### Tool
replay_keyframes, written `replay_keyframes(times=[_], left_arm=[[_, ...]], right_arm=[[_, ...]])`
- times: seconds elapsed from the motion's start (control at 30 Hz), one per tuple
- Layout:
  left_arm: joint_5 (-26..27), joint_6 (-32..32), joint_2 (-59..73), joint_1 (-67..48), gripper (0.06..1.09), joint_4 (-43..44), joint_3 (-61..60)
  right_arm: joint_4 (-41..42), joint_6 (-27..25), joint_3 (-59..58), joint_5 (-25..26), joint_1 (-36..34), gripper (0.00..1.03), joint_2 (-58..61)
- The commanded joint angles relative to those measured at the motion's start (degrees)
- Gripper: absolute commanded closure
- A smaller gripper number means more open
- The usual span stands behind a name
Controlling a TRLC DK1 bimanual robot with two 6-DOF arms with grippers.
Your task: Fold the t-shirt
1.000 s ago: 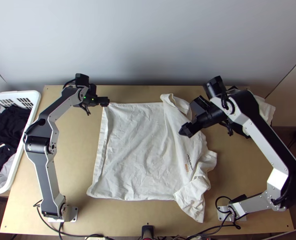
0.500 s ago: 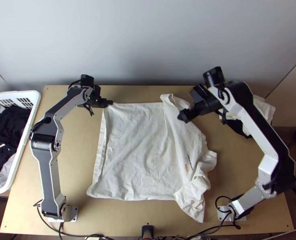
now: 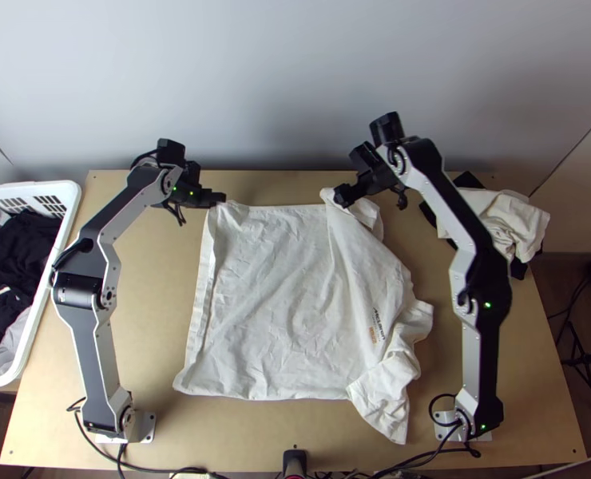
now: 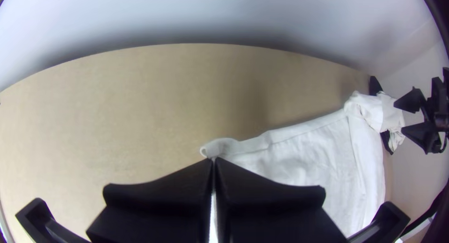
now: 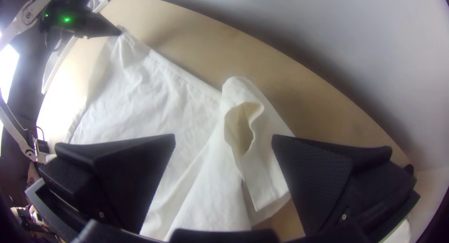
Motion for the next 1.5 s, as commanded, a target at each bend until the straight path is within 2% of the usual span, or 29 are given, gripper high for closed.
replay_keyframes(times=[0.0, 0.33, 0.37, 0.5, 0.57, 0.6, 1.07, 1.47], left_arm=[[1.1, -0.82, -3.88, -0.35, 1.05, -0.74, 0.24], [2.07, -0.91, -5.46, -0.62, 1.05, -2.23, 0.51], [2.07, -0.91, -5.64, -0.71, 1.05, -2.32, 0.51], [2.07, -0.91, -6.34, -0.79, 1.05, -2.58, 0.51], [2.24, -1.0, -6.87, -0.62, 1.05, -2.85, 0.51], [2.42, -1.0, -7.22, -0.44, 1.05, -3.02, 0.51], [6.72, -0.38, -13.11, 7.64, 1.05, -5.84, 0.51], [7.25, 3.57, -13.37, 12.21, 1.05, -6.98, 0.42]], right_arm=[[1.92, 0.24, 6.81, 0.9, 0.93, 0.07, 8.92], [6.23, -0.12, 6.81, 3.45, 0.84, 0.19, 11.38], [6.31, -0.2, 6.81, 3.45, 0.84, 0.25, 11.74], [6.49, -0.64, 6.81, 3.45, 0.58, 0.74, 12.09], [6.93, -0.56, 6.81, 3.45, 0.32, 0.94, 11.47], [7.19, -0.38, 6.81, 3.45, 0.05, 1.0, 11.03], [6.93, -0.03, 5.67, 3.45, -7.42, 1.0, 1.37], [6.23, -1.0, 3.38, 3.45, -12.6, 1.0, 0.05]])
